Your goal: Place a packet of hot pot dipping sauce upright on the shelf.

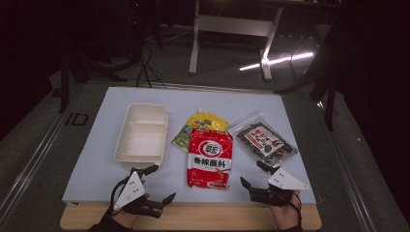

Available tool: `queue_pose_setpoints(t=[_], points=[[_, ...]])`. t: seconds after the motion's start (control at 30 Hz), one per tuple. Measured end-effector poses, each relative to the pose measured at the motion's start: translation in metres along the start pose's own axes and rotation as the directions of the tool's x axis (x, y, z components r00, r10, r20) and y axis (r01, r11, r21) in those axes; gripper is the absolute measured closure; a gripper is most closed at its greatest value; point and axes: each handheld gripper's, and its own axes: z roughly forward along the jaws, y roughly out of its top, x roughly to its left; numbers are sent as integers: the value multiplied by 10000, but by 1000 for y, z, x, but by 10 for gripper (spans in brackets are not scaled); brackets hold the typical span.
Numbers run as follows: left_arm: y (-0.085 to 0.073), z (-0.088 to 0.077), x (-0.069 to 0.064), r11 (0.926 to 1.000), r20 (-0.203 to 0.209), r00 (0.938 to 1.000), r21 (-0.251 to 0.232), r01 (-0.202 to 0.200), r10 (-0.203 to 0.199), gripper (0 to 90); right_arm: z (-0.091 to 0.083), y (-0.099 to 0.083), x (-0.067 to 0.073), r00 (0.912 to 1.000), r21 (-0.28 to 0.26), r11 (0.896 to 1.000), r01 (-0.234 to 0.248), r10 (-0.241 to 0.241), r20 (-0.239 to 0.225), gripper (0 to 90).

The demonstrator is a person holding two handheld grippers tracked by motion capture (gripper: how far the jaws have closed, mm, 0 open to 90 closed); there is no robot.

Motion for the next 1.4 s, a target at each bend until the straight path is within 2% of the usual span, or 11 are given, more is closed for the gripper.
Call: queue_pose_setpoints(t=[0.2,0.37,0.47,0.6,0.8,0.97,1.07,1.17,1.27,1.3,1.4], points=[[0,1,0,10000,130,9999,-27,43,-43,19,1,-1,-3,9994,298,9995,-144,135,319,163],[-1,3,-2,9997,152,9996,87,220,-221,19,4,-5,-6,9999,318,9994,-128,130,-69,157],[2,6,-3,10000,184,9998,-32,-24,25,19,7,-7,-6,9991,576,9980,-257,277,-331,156],[1,7,-4,10000,276,9996,22,-52,51,19,5,-2,-3,9975,350,9991,-239,262,-662,147],[1,4,-5,9999,372,9992,-25,-168,169,19,-1,22,15,9905,31,9991,426,-418,-1309,142],[3,1,-6,9998,359,9993,-163,-136,142,20,-6,46,23,9874,-327,9958,854,-890,-1306,144],[2,2,-7,9998,413,9990,-131,-152,157,20,-9,65,22,9885,-442,9940,999,-1042,-1093,136],[2,3,-8,9998,459,9988,-104,-172,177,19,-9,79,17,9886,-885,9914,959,-1053,-1079,111],[2,3,-9,9997,460,9987,-104,-217,221,19,-7,86,13,9886,-916,9911,963,-1060,-1069,106],[2,2,-8,9998,465,9987,-85,-182,186,19,-3,91,9,9878,-1058,9914,776,-908,-1264,98],[2,2,-8,9999,472,9988,-57,-119,121,19,3,98,4,9901,-1133,9910,712,-841,-1127,97]])
